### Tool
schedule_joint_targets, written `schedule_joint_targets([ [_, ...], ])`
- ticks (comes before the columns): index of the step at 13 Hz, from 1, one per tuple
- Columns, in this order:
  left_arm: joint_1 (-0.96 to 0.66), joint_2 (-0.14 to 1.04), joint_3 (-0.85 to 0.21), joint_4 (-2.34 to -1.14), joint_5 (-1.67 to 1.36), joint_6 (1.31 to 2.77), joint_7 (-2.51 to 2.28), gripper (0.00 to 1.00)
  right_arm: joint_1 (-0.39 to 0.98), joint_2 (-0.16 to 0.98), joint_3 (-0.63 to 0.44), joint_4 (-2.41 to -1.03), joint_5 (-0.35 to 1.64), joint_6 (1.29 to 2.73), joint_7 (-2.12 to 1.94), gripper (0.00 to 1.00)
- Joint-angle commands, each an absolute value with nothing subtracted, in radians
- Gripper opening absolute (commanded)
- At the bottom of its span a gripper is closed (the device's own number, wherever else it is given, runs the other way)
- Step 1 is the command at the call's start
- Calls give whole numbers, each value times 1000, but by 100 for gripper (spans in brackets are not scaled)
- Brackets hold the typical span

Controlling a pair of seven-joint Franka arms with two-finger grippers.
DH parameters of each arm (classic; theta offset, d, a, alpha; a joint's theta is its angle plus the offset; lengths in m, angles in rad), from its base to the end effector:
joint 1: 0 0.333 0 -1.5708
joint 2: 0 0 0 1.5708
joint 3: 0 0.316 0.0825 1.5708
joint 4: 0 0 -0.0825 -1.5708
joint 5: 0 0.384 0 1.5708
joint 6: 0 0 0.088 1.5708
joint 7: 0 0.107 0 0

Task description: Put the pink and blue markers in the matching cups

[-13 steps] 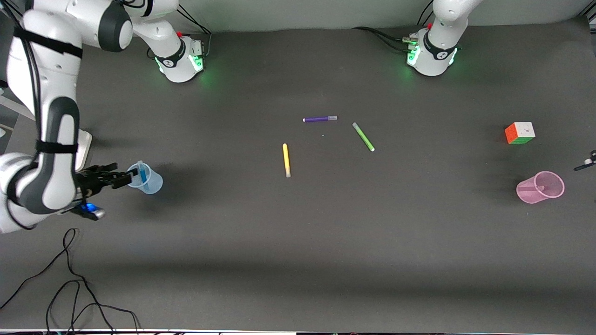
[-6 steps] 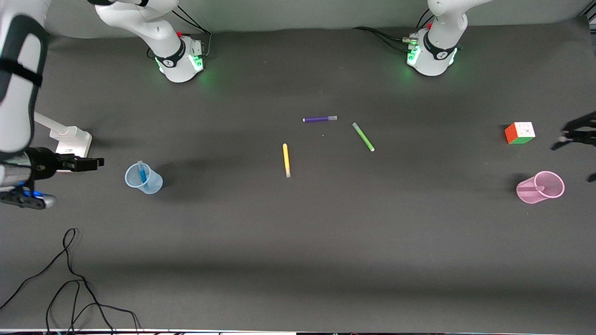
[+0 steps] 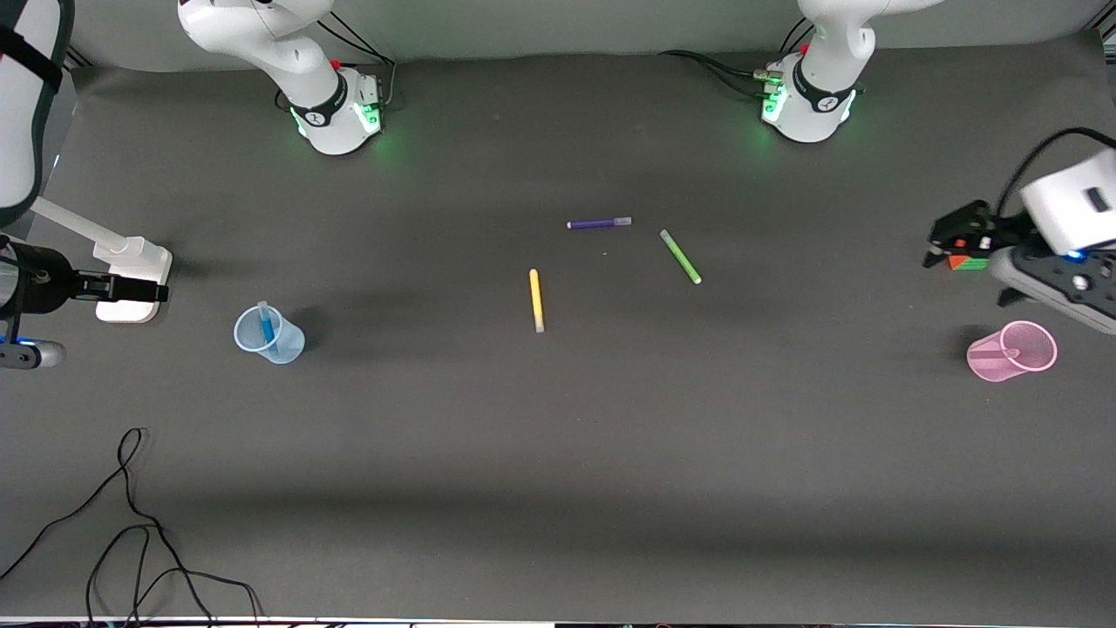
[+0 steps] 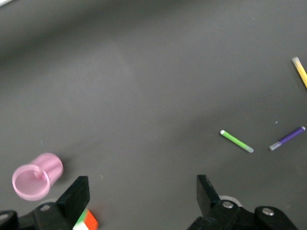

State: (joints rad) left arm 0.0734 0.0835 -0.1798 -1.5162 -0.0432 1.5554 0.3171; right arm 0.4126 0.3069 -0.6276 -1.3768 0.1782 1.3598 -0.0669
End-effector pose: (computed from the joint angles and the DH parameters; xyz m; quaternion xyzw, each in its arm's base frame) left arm 0.5743 -0.0616 0.6025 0.9771 -0.2098 -0.0183 0.0312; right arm 0.6036 -0.0557 0.5471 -0.9888 0.0672 0.1320 0.0177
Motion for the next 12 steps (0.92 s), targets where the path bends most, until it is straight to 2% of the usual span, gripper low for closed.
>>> schedule_joint_targets([
  [1, -33, 51, -161, -1543, 50, 1493, 64, 99, 455, 229, -620, -1472, 141, 1437, -29, 99],
  [4, -63, 46, -176, -1543, 54, 1421, -40, 99, 427, 164, -577, -1522, 107, 1492, -23, 99],
  [7, -57, 46, -179, -1543, 38, 1381, -156, 99, 202, 85, -271, -1540, -6, 1508, -23, 99],
  [9, -61, 46, -179, -1543, 35, 1387, -172, 99, 16, 29, -91, -1584, -11, 1522, -25, 99],
  [11, -49, 38, -178, -1551, -12, 1403, -172, 99, -115, -15, 30, -1629, -5, 1535, -23, 99],
  [12, -41, 20, -178, -1578, -26, 1442, -172, 99, -120, -15, 29, -1628, -3, 1532, -23, 99],
])
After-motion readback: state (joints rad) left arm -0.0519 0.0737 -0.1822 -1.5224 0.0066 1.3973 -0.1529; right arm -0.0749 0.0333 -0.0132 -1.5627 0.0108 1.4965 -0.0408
